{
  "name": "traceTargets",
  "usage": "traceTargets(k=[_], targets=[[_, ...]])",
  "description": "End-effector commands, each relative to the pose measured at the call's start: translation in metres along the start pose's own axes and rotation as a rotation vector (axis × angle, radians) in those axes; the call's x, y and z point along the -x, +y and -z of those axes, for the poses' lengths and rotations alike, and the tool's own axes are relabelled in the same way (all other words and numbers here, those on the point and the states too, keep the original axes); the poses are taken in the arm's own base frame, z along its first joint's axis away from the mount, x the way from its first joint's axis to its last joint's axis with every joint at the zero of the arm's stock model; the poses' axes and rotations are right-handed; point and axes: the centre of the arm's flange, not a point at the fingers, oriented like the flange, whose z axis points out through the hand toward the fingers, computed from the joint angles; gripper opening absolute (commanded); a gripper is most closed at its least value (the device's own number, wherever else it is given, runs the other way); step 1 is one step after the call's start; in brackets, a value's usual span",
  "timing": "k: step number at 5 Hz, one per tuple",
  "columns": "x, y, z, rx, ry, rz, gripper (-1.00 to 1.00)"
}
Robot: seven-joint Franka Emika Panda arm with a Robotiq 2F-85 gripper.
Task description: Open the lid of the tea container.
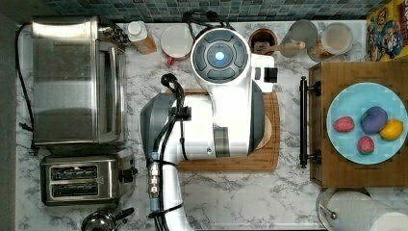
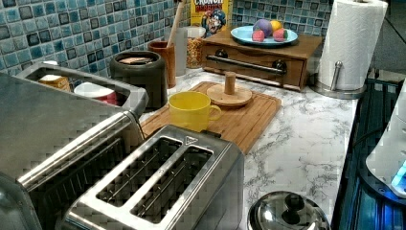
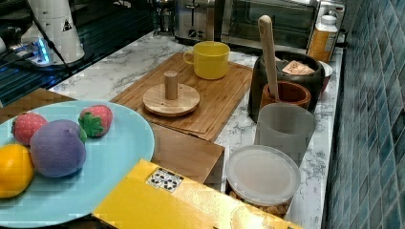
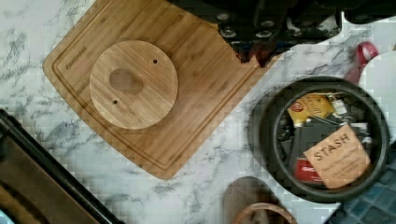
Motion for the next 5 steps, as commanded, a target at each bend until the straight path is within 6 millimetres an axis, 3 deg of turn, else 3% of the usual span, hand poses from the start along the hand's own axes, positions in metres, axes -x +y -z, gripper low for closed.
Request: traceTargets(k=[1, 2, 5], targets=[[-0.019, 0.085, -0.078, 0.084, -0.078, -0.178, 1.0], [-0.022, 0.103, -0.092, 0.08, -0.089, -0.218, 1.0], [-0.014, 0.126, -0.151, 0.042, -0.141, -0.219, 1.0]])
